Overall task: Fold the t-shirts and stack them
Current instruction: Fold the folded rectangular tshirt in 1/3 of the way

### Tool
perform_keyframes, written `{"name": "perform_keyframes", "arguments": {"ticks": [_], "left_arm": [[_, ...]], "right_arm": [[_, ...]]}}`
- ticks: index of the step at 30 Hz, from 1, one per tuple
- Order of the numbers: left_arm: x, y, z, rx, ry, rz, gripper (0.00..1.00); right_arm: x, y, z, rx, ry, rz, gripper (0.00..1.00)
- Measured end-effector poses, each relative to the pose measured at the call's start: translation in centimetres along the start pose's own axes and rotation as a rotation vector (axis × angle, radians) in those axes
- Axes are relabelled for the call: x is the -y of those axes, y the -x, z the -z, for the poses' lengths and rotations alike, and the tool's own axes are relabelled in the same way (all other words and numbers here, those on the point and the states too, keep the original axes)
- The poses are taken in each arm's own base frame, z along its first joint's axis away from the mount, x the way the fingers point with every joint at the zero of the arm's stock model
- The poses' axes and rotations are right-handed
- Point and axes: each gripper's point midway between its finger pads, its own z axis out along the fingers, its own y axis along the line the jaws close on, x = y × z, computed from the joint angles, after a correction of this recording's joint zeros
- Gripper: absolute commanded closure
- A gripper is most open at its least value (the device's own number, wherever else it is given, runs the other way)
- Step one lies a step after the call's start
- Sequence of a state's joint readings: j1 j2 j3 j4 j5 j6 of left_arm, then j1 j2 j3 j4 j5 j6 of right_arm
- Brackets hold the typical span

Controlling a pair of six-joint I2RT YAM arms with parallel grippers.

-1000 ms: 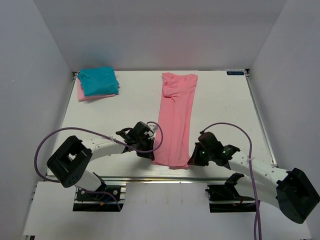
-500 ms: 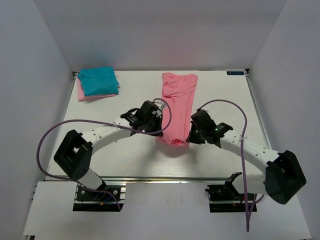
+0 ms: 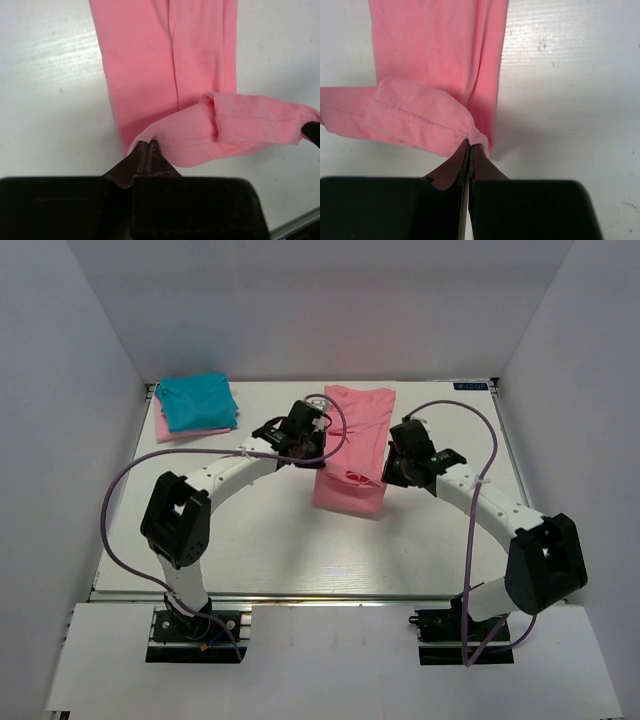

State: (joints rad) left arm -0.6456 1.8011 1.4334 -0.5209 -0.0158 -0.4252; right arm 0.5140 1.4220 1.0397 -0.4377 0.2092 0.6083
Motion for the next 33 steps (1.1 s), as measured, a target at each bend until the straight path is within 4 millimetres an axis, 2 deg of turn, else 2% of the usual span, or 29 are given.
{"name": "perform_keyframes", "arguments": {"ticks": [8, 11, 18, 27, 33], "left_arm": [[-0.5, 5.1, -2.4, 0.060, 0.009, 0.000, 1.00], [-0.9, 6.1, -3.2, 0.066, 0.013, 0.003, 1.00], [-2.3, 6.0, -5.0, 0.033, 0.012, 0.012, 1.00], [-2.0, 6.6, -6.8, 0.062, -0.040, 0.004, 1.00], [-2.5, 5.8, -9.1, 0.039, -0.052, 0.004, 1.00]], "right_arm": [[-0.2, 5.1, -1.7, 0.038, 0.013, 0.028, 1.00], [-0.2, 6.1, -2.5, 0.036, 0.020, 0.034, 1.00], [0.0, 7.0, -4.9, -0.003, 0.045, 0.030, 1.00], [1.0, 6.6, -7.4, -0.047, 0.058, 0.002, 1.00], [0.9, 6.9, -9.2, -0.052, 0.096, -0.008, 1.00]]}}
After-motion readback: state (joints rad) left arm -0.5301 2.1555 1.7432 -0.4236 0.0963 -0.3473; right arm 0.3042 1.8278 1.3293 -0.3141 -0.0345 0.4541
